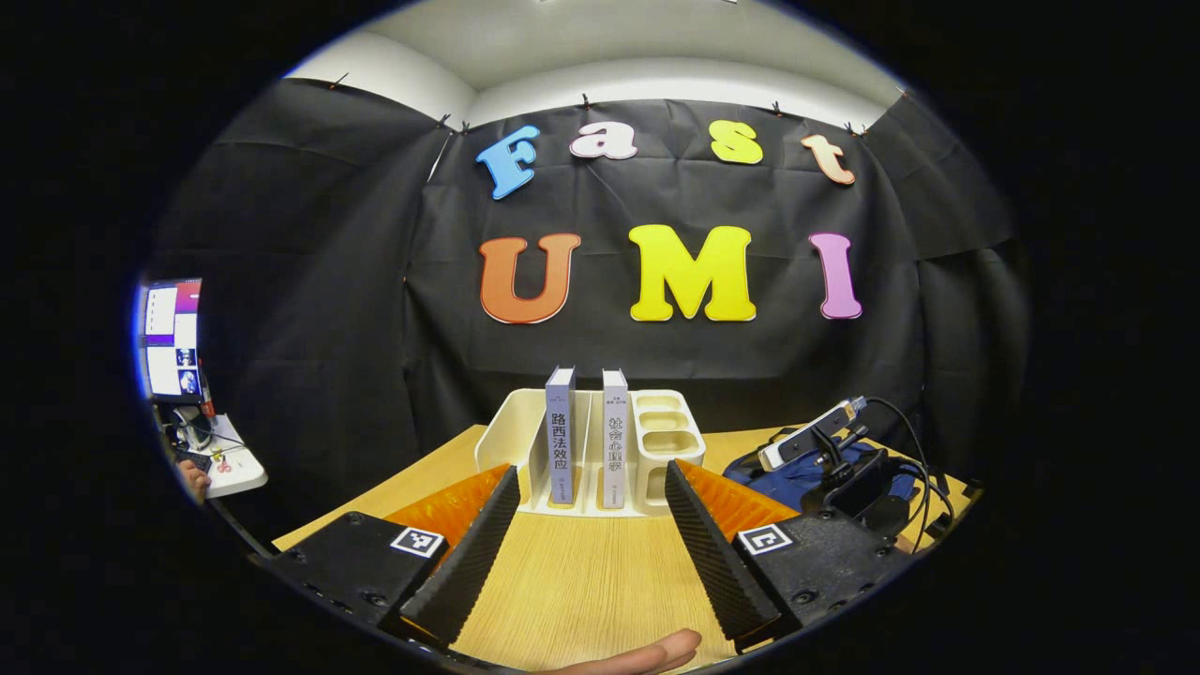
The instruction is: Open the schoolbag, grab two books from the bookshelf and put them into the schoolbag.
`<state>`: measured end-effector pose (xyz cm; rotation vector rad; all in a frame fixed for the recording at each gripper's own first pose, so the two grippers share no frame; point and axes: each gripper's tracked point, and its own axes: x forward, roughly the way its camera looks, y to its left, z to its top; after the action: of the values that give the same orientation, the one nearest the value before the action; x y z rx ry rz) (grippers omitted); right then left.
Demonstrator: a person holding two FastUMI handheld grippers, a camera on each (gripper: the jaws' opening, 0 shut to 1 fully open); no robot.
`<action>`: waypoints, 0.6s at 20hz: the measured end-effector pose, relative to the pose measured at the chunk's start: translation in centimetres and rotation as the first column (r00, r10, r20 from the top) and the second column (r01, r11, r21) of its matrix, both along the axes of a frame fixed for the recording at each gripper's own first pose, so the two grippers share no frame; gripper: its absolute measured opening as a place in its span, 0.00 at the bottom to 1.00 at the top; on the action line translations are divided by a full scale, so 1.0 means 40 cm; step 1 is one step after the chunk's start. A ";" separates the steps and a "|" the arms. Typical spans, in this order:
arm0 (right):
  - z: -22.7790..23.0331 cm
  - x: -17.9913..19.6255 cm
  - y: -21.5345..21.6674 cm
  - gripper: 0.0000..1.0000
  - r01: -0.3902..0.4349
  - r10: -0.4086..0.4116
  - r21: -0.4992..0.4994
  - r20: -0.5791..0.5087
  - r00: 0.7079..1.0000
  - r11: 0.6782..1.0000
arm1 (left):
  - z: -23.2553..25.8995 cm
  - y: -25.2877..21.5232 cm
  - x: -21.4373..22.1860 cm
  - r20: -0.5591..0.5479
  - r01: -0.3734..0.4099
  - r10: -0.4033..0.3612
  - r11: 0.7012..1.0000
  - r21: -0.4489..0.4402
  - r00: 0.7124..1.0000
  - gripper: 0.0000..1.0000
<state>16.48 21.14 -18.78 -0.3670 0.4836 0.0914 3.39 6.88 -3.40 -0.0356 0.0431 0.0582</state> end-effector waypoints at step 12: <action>0.061 0.042 -0.023 0.58 0.063 -0.062 -0.022 0.057 0.996 0.998 | -0.012 -0.053 0.006 -0.022 0.070 -0.070 0.997 -0.033 0.997 0.98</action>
<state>18.15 20.22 -16.35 -0.3762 0.4408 0.0146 3.65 4.76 -3.90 -0.0658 0.0687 -0.0121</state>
